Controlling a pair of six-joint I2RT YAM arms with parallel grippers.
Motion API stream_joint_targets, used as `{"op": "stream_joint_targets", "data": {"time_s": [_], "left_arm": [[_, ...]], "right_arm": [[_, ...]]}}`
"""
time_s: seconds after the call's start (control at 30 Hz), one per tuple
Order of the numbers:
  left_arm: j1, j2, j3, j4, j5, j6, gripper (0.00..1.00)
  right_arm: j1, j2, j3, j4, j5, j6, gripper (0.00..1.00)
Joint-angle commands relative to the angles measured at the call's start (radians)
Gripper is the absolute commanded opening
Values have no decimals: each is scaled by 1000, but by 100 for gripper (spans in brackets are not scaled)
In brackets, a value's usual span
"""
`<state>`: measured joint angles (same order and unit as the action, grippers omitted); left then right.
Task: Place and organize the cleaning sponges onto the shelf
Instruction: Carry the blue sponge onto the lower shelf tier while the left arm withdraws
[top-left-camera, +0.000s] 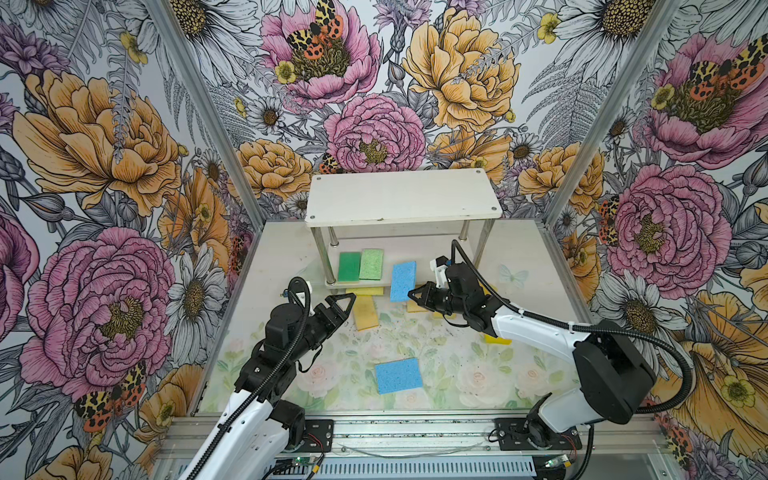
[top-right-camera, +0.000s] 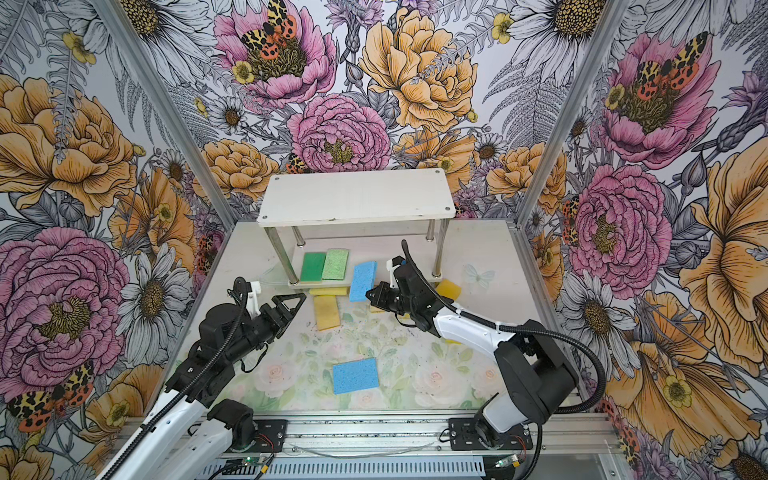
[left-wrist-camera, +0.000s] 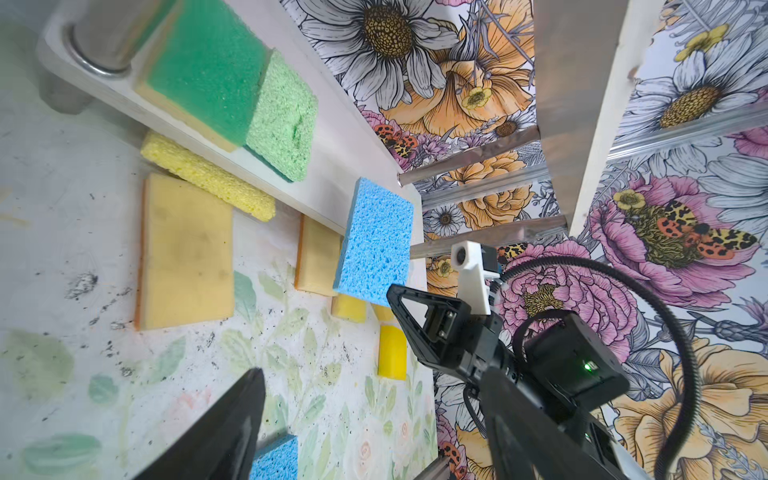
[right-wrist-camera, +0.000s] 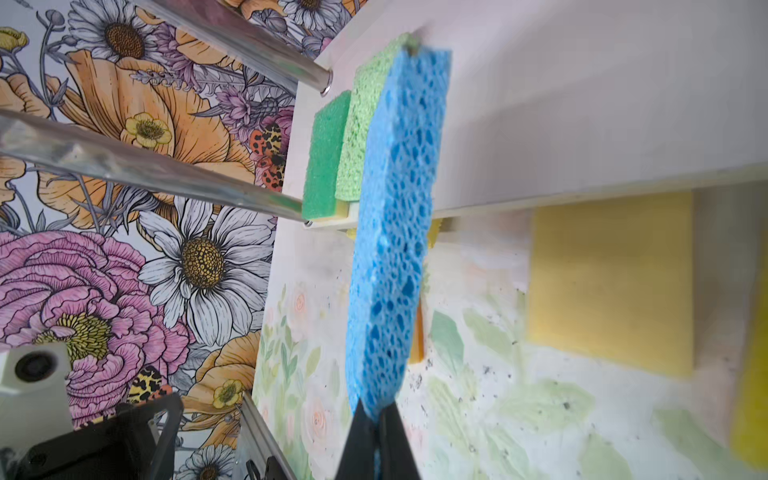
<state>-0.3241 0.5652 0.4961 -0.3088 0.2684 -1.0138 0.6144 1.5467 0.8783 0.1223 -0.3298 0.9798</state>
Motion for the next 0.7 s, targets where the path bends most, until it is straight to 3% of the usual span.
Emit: {"op": "stream_joint_targets", "data": {"time_s": [0.0, 0.2, 0.67], "left_arm": [[41, -39, -45, -94, 80, 5, 83], [91, -59, -65, -111, 136, 9, 84], [171, -60, -86, -110, 219, 21, 88]], "right_arm": [[-30, 64, 59, 130, 7, 5, 3], [-58, 185, 144, 137, 7, -21, 2], [-100, 374, 312, 34, -115, -50, 0]]}}
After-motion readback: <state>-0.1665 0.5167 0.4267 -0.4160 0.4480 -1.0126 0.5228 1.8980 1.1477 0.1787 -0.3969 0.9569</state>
